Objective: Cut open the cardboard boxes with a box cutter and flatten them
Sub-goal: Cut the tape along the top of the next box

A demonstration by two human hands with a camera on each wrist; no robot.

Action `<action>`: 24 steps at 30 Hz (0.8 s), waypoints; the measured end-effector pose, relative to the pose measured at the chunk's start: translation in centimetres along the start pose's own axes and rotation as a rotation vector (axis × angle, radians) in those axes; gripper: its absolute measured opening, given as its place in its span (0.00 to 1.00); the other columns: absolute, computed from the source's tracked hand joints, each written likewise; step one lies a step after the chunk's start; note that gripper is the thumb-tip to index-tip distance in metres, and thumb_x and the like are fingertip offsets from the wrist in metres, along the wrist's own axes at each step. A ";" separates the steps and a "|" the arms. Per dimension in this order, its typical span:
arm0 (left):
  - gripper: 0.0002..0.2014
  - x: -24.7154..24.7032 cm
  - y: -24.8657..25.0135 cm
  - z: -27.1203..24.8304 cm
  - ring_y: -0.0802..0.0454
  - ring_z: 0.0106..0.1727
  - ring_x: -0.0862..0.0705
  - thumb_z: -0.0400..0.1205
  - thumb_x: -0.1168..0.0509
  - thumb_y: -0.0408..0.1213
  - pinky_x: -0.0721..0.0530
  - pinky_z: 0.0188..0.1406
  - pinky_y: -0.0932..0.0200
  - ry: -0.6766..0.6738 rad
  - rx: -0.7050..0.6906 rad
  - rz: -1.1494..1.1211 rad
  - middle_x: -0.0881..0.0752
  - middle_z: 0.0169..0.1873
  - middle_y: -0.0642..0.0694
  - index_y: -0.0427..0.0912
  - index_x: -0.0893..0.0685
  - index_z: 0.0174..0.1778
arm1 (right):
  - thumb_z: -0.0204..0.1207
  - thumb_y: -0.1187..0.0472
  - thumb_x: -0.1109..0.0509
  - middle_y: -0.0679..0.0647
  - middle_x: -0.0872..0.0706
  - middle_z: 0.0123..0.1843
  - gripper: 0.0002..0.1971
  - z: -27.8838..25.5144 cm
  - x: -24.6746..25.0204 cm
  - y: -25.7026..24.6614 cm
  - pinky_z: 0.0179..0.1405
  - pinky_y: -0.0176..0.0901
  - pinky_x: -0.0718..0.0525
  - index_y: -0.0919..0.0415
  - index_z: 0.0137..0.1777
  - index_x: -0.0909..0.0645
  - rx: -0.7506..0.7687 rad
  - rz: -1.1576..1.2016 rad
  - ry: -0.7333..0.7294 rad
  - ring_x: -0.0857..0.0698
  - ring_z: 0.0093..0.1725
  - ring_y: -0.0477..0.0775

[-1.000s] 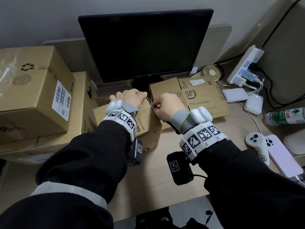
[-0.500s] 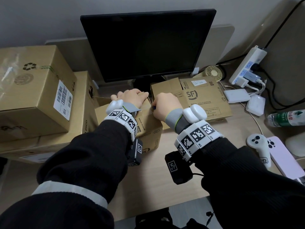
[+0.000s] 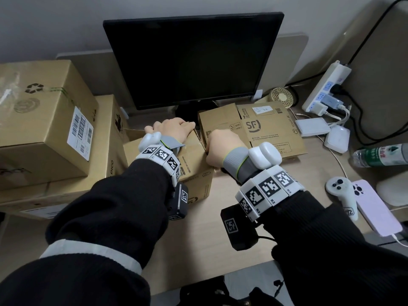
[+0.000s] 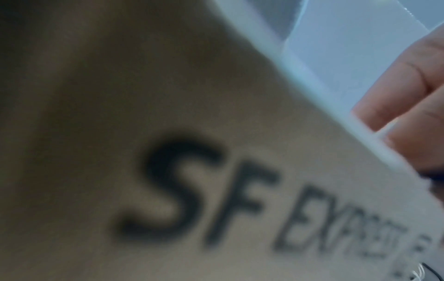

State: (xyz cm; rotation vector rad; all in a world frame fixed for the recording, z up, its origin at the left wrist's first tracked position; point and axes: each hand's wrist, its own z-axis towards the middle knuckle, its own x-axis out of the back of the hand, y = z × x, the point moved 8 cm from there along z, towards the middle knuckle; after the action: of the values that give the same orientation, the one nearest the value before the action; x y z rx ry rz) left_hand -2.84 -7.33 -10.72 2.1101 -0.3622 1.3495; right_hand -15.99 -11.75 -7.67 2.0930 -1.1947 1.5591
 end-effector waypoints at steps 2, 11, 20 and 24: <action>0.22 0.0 0.1 0.1 0.38 0.64 0.30 0.82 0.49 0.63 0.38 0.66 0.44 0.006 -0.017 0.007 0.20 0.58 0.46 0.58 0.18 0.60 | 0.73 0.69 0.37 0.55 0.15 0.34 0.09 -0.2 -0.5 0.4 0.31 0.37 0.20 0.62 0.45 0.15 0.004 0.026 -0.029 0.17 0.32 0.56; 0.30 -1.0 -0.3 1.0 0.38 0.64 0.28 0.75 0.54 0.70 0.38 0.61 0.40 0.025 -0.059 0.145 0.20 0.62 0.46 0.58 0.21 0.63 | 0.73 0.71 0.40 0.62 0.09 0.39 0.14 -0.9 -0.1 3.2 0.40 0.56 0.09 0.59 0.48 0.13 -0.006 0.537 -0.054 0.08 0.40 0.62; 0.26 -0.3 -2.2 -0.6 0.44 0.56 0.25 0.65 0.45 0.69 0.37 0.54 0.47 0.133 -0.064 0.024 0.17 0.49 0.50 0.61 0.22 0.53 | 0.79 0.64 0.41 0.58 0.09 0.47 0.23 1.7 -1.7 5.9 0.41 0.48 0.10 0.57 0.75 0.28 -0.063 0.627 0.097 0.09 0.38 0.56; 0.18 0.8 -5.1 -1.0 0.45 0.56 0.25 0.61 0.40 0.65 0.38 0.53 0.53 0.166 -0.048 -0.269 0.16 0.45 0.56 0.62 0.22 0.43 | 0.79 0.63 0.42 0.59 0.11 0.51 0.23 3.1 -6.2 6.9 0.40 0.49 0.12 0.60 0.75 0.29 -0.154 0.593 0.010 0.11 0.40 0.58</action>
State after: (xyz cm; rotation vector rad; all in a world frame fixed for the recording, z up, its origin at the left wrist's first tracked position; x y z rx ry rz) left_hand -0.55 -2.65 -11.42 1.9119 -0.0392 1.3288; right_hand -19.56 -15.22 -16.08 1.7145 -1.9885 1.6195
